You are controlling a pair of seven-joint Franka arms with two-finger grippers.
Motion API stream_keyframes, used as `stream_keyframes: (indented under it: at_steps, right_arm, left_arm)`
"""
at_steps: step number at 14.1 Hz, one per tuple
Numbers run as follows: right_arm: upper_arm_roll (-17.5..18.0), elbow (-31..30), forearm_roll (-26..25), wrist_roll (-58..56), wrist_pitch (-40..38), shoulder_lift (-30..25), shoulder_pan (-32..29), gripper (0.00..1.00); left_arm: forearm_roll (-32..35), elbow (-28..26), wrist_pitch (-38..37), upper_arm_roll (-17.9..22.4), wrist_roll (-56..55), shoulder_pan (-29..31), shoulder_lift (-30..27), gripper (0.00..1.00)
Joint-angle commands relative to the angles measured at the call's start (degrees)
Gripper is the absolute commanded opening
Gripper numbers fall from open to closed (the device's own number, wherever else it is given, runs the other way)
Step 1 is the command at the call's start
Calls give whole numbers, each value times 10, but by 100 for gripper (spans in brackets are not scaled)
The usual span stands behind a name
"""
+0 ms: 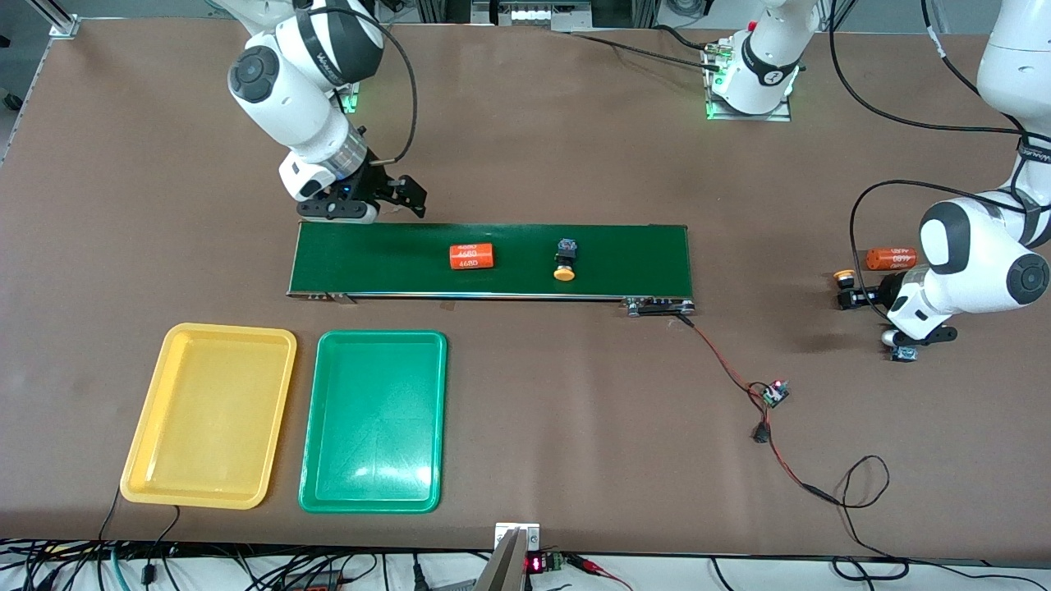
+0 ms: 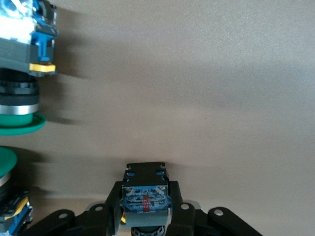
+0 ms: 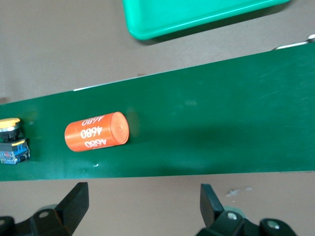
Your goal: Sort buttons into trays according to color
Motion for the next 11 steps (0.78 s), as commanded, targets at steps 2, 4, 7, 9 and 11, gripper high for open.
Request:
stream_keyframes:
  at_steps: [2,4,7,9,11]
  right_arm:
    - [2,12,-38,-40,14,25,20,100]
    - [2,13,-47,-57,14,31,21,100]
    - [2,16,-73,-53,-7,37,22,100]
    - [2,27,-90,-49,-40,39,19,100]
    - [2,33,-90,-45,-48,40,21,100]
  left_arm:
    - [11,-19,-4,-4,11,6,-28,0]
    - [11,-11,-45,-7,13,0,-54,0]
    - [11,-4,-81,-37,13,-2,-97,0]
    - [11,10,-85,-54,13,-2,-106,0]
    - [11,22,-97,-79,9,-3,-114,0]
